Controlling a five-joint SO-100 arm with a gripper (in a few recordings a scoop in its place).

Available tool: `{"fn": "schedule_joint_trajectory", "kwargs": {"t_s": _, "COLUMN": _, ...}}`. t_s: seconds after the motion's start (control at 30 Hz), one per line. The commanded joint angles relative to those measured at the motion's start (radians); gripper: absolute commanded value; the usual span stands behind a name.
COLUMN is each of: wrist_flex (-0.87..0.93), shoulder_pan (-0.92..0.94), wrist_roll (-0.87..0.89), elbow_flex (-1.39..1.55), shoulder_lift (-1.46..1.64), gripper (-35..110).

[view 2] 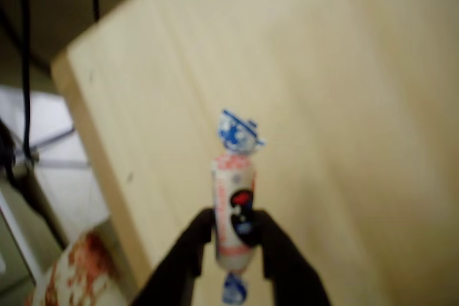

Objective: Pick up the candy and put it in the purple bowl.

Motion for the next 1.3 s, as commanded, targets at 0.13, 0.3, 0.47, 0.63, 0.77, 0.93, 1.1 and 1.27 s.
{"fn": "schedule_joint_trajectory", "kwargs": {"t_s": 0.13, "wrist_flex": -0.098, "shoulder_pan": 0.166, "wrist_roll": -0.126, "elbow_flex": -0.124, "shoulder_lift": 0.135, "gripper": -1}}
{"fn": "schedule_joint_trajectory", "kwargs": {"t_s": 0.3, "wrist_flex": -0.106, "shoulder_pan": 0.287, "wrist_roll": -0.14, "elbow_flex": -0.213, "shoulder_lift": 0.089, "gripper": -1}}
{"fn": "schedule_joint_trajectory", "kwargs": {"t_s": 0.47, "wrist_flex": -0.071, "shoulder_pan": 0.391, "wrist_roll": -0.143, "elbow_flex": -0.364, "shoulder_lift": 0.021, "gripper": -1}}
{"fn": "schedule_joint_trajectory", "kwargs": {"t_s": 0.63, "wrist_flex": -0.012, "shoulder_pan": 0.469, "wrist_roll": -0.13, "elbow_flex": -0.525, "shoulder_lift": -0.077, "gripper": -1}}
{"fn": "schedule_joint_trajectory", "kwargs": {"t_s": 0.77, "wrist_flex": 0.06, "shoulder_pan": 0.508, "wrist_roll": -0.123, "elbow_flex": -0.66, "shoulder_lift": -0.199, "gripper": -1}}
{"fn": "schedule_joint_trajectory", "kwargs": {"t_s": 0.93, "wrist_flex": 0.121, "shoulder_pan": 0.538, "wrist_roll": -0.123, "elbow_flex": -0.785, "shoulder_lift": -0.327, "gripper": -1}}
{"fn": "schedule_joint_trajectory", "kwargs": {"t_s": 1.1, "wrist_flex": 0.178, "shoulder_pan": 0.568, "wrist_roll": -0.118, "elbow_flex": -0.937, "shoulder_lift": -0.462, "gripper": -1}}
{"fn": "schedule_joint_trajectory", "kwargs": {"t_s": 1.27, "wrist_flex": 0.241, "shoulder_pan": 0.595, "wrist_roll": -0.11, "elbow_flex": -1.077, "shoulder_lift": -0.572, "gripper": -1}}
